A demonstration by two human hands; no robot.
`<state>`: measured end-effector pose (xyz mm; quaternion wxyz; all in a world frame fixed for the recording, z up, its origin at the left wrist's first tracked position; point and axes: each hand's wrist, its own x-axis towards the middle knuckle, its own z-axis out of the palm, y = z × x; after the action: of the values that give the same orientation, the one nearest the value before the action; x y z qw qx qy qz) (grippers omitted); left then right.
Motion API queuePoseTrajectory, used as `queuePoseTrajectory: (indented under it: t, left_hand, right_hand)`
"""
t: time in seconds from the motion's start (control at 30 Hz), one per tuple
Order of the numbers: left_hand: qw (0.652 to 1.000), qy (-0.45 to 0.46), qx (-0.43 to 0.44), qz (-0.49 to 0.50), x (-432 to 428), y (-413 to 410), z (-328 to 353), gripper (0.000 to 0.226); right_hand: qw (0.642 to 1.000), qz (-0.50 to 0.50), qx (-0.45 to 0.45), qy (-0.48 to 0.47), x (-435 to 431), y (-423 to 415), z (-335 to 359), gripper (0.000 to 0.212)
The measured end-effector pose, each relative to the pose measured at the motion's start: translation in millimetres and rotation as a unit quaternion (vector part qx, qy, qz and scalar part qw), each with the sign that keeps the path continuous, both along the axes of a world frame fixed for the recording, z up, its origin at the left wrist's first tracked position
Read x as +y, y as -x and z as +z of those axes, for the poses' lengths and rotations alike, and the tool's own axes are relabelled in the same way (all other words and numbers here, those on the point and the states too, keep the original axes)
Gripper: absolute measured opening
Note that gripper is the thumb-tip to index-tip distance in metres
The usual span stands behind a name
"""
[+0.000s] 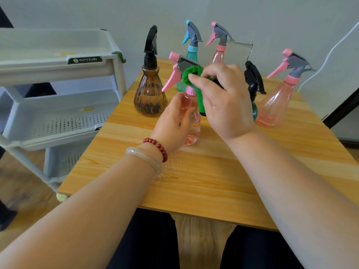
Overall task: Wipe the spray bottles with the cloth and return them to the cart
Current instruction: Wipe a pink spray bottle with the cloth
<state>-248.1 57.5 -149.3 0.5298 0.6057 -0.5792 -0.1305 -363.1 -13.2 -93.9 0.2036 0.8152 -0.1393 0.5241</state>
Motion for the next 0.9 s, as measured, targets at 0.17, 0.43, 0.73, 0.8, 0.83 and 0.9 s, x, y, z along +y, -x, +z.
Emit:
queuePoseTrajectory:
  t: [0.17,0.43,0.73,0.8,0.83,0.9]
  left_hand:
    - [1.0,0.0,-0.003,-0.01,0,0,0,0.037]
    - [1.0,-0.001,-0.003,-0.011,2,-1,0,0.035]
    - [1.0,-0.025,0.004,-0.016,5,-1,-1,0.038]
    - [1.0,-0.022,0.002,-0.015,5,-2,0,0.038]
    - [1.0,-0.02,0.0,-0.015,5,-2,0,0.037]
    - [1.0,-0.019,0.0,-0.017,5,-3,0,0.034]
  right_hand:
    - [1.0,0.003,-0.002,-0.003,4,6,9,0.025]
    - [0.999,0.012,0.05,0.016,-3,6,3,0.031]
    - [0.999,-0.001,0.04,0.027,-1,10,20,0.017]
    - [0.999,0.0,0.04,0.021,-2,7,14,0.017]
    - [0.999,0.003,0.044,0.012,-2,9,9,0.017]
    - [0.998,0.013,0.055,-0.017,-3,18,-2,0.019]
